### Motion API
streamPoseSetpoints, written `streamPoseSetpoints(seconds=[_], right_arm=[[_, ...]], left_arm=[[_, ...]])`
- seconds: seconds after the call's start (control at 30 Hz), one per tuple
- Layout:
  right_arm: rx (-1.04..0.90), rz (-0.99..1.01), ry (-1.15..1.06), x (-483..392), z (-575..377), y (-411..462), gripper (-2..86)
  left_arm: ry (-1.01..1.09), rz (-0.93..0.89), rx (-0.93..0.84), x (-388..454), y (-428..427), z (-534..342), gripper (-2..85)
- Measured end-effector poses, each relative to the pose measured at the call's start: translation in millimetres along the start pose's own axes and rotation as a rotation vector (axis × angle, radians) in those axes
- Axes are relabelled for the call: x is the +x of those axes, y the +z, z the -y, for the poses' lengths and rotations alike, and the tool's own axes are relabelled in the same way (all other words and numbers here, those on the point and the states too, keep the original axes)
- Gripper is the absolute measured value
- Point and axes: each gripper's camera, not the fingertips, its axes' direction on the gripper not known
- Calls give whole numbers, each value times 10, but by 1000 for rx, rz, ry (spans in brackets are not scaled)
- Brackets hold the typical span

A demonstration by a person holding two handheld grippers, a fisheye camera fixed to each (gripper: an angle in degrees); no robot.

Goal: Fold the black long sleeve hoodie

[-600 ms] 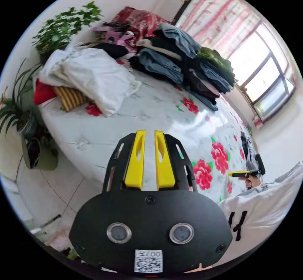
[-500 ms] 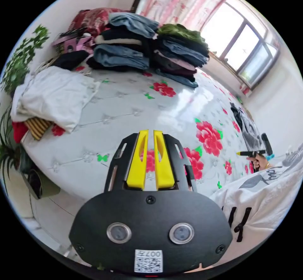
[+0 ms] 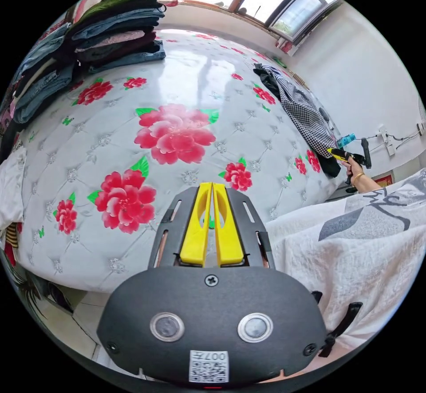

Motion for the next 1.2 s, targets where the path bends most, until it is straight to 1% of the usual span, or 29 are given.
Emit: streamPoseSetpoints(seconds=[0.07,0.13,0.17,0.2,0.23,0.27,0.3,0.33,0.37,0.4,0.43,0.47,0.5,0.53,0.63,0.7,0.73,0.77,0.8,0.83,0.87,0.9,0.93,0.97,1.03,1.07,1.1,1.13,1.2], right_arm=[[-37,-64,-100,-177,135,128,109],[-106,-167,-228,-468,311,384,80],[-132,-207,-250,-528,345,473,70],[-190,-297,-273,-616,405,659,50],[-248,-333,-314,-681,458,780,31],[-255,-326,-339,-705,489,776,25],[-207,-265,-348,-694,588,614,14],[-105,-176,-307,-565,727,285,8],[-34,-142,-273,-451,801,63,6],[103,-126,-197,-160,931,-401,3],[226,-148,-117,202,1027,-869,2],[290,-172,-77,400,1052,-1100,1],[395,-231,-3,803,1072,-1519,1],[448,-279,95,1210,1081,-1818,1],[500,-321,328,2021,999,-2065,6],[460,-304,420,2252,969,-1916,15],[432,-282,385,2243,948,-1732,27],[422,-261,339,2192,930,-1620,34],[405,-196,245,2043,876,-1369,50],[365,-86,140,1860,814,-1074,66],[332,-27,94,1766,784,-909,73],[252,89,19,1572,723,-550,88],[162,164,-38,1382,669,-188,98],[113,179,-62,1291,648,-7,103],[-86,173,-136,1013,618,650,111],[-130,175,-143,971,621,791,112],[-203,134,-148,910,643,1017,112],[-149,-12,-133,850,668,1038,109],[-170,-92,-185,771,768,1135,97]], left_arm=[[3,19,-18,173,31,30,-10],[5,30,-18,339,36,75,-10],[2,33,-11,443,29,111,-10],[-2,38,-3,543,20,147,-10],[-1,42,0,593,16,166,-10],[4,53,6,696,9,201,-10],[13,68,9,796,5,233,-10],[18,76,10,842,5,246,-10],[28,89,11,927,5,268,-10],[35,99,13,996,5,284,-10],[37,102,15,1024,4,291,-10],[36,107,20,1067,3,302,-10],[23,111,25,1092,5,310,-10],[12,112,27,1098,7,313,-10],[-45,95,42,1117,28,313,-10],[-66,82,43,1160,63,314,-10],[-65,82,42,1176,74,316,-10],[-60,81,35,1210,98,323,-10],[-52,82,24,1242,122,334,-10],[-47,83,20,1257,130,341,-10],[-35,88,13,1283,140,357,-10],[-27,91,7,1301,146,379,-10],[-23,91,4,1307,148,391,-10],[-19,89,1,1312,148,417,-10],[-16,82,-5,1309,145,458,-10],[-15,77,-11,1302,142,483,-10],[-14,79,-19,1291,141,498,-10],[-14,82,-22,1284,140,501,-10],[-14,88,-25,1240,138,479,-10]])
